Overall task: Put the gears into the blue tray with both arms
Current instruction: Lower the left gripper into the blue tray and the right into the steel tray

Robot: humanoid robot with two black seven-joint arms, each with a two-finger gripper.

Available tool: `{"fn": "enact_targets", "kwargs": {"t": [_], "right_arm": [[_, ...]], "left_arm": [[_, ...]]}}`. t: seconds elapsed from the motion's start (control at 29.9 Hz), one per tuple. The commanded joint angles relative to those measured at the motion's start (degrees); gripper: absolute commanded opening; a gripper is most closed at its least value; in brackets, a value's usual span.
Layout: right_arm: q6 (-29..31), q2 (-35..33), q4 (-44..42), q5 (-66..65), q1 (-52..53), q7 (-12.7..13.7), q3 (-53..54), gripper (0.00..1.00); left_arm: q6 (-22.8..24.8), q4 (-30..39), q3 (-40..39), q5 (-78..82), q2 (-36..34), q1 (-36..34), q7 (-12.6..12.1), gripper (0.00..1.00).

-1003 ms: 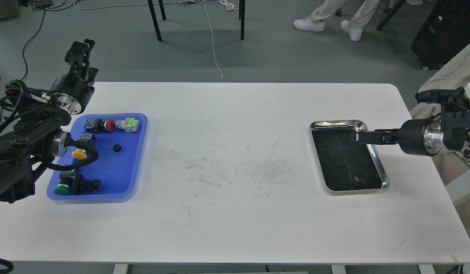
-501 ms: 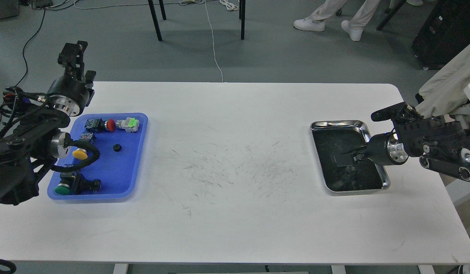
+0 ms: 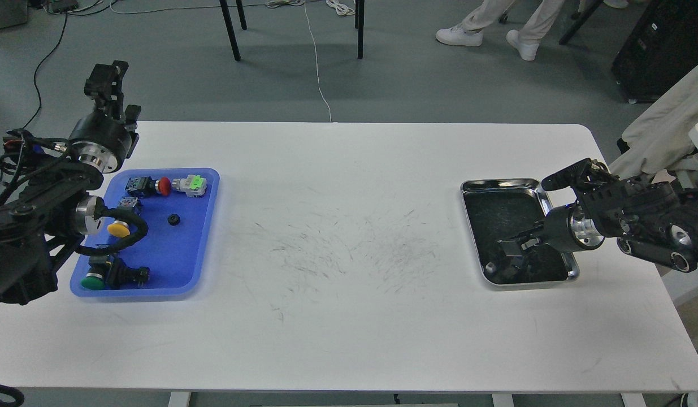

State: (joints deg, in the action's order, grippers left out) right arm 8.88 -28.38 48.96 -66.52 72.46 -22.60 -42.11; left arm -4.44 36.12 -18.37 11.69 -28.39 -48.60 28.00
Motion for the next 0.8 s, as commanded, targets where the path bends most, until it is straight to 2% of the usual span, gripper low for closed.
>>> {"fn": "enact_targets", "kwargs": {"t": [0.0,0.27,0.43,0.5,0.77], "right_arm": [[0.00,0.60,0.00,-0.10,-0.04,-0.16,0.01,0.59],[0.00,1.05,-0.18,-1.07,-0.04,-0.78,-1.48,0.47],[0.00,1.05,-0.35,-1.33,-0.04,-1.04,-1.57,0.45],[0.00,1.05,-0.79,-1.86,-0.04,-1.04,-1.66,0.39],[-0.18,1.14,-2.02,-2.21,-1.53,-1.30,-1.48,0.37]], "left_arm": [[-0.04,0.00,0.00,0.00,-0.08,0.00,0.00,0.95],[-0.13,0.00,0.00,0.00,-0.35,0.09,0.00,0.95],[-0.13,0.00,0.00,0.00,-0.52,0.79,0.00,0.95],[-0.22,0.00,0.00,0.00,-0.44,0.79,0.00,0.95],[-0.30,0.00,0.00,0.00,-0.35,0.79,0.00,0.95]]}}
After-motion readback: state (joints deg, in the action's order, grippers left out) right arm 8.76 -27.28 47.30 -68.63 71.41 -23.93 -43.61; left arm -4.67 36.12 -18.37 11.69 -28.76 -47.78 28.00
